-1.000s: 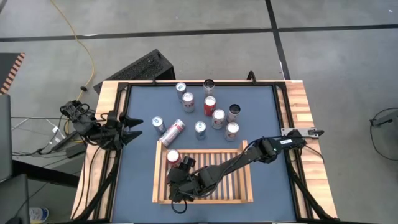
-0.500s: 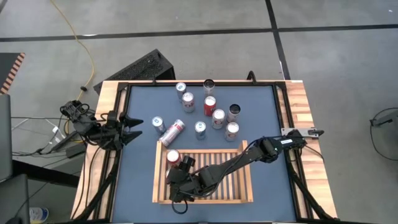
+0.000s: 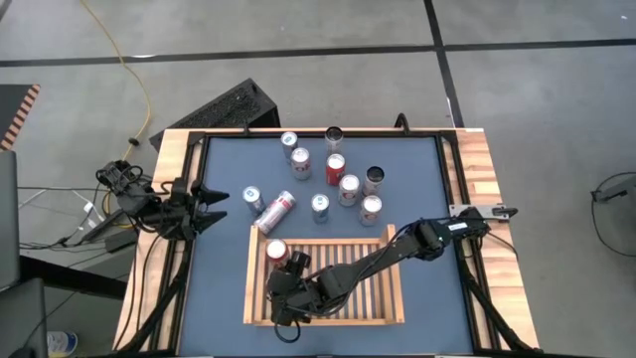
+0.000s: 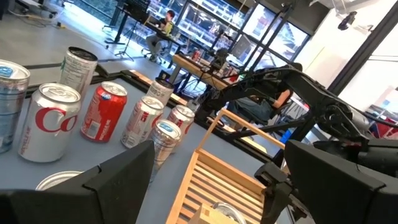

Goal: Place canned beverage on shelf
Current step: Put the left red soda can on the shelf aligned with the other red soda can, then adjust the red soda can on the shelf

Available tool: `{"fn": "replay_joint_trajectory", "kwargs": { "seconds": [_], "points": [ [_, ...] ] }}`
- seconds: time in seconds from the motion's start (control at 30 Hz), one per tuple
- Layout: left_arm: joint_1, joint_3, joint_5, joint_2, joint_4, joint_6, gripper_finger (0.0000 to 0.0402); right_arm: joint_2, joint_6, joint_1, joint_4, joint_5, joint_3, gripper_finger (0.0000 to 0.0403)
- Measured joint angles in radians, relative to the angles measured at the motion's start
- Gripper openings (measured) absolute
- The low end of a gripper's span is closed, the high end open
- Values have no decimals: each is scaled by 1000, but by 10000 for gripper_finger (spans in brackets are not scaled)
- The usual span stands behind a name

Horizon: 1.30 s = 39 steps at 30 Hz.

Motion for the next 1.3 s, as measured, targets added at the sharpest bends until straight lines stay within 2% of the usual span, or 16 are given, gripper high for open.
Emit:
{"fn": "replay_joint_trajectory", "kwargs": {
  "seconds": [0.33,0.67,0.77,0.87,1.0,1.13,1.2,1.3],
  "points": [
    [0,0,0,0,0,0,348,-38,17,11,-17,0,0,351],
    [0,0,0,0,0,0,348,-136,116,56,-199,12,1,340],
    [0,0,0,0,-1,0,348,-136,168,108,-240,30,3,306],
    [0,0,0,0,-1,0,348,-104,230,155,-227,43,-4,248],
    [0,0,0,0,-1,0,348,-62,240,166,-170,54,-8,136],
    [0,0,2,0,-9,-7,348,-20,138,147,-40,40,-9,25],
    [0,-1,3,0,-20,-27,348,-8,100,139,3,16,-9,10],
    [0,-1,2,2,-28,-42,348,2,95,123,21,-1,-9,13]
  ]
}}
